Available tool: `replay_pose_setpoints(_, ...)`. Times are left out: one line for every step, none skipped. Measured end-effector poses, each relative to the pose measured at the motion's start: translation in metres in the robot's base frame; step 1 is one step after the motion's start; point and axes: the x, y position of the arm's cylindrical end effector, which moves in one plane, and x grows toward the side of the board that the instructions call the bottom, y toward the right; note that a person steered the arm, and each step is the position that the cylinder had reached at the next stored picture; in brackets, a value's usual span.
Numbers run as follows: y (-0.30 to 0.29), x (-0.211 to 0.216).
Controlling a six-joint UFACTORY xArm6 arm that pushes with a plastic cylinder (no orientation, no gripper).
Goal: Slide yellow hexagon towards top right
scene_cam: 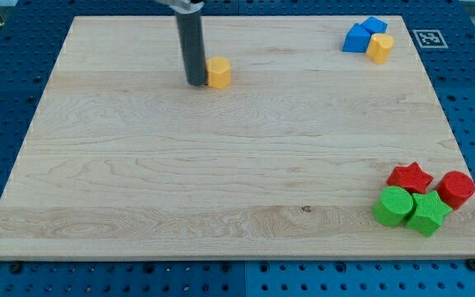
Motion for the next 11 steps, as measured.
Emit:
replay_pose_setpoints(0.04, -0.02)
replay_pose_setpoints(0.081, -0.043)
replay_pose_setpoints(0.113, -0.046)
replay_pose_setpoints(0.124, -0.046)
replay_pose_setpoints(0.121, -0.041)
replay_pose_setpoints(0.106, -0.015)
replay_pose_setpoints(0.127, 0.013)
replay_pose_setpoints(0.159, 0.014)
replay_pose_setpoints(0.184, 0.018)
replay_pose_setpoints(0.19, 0.042)
replay_pose_setpoints(0.202, 0.052)
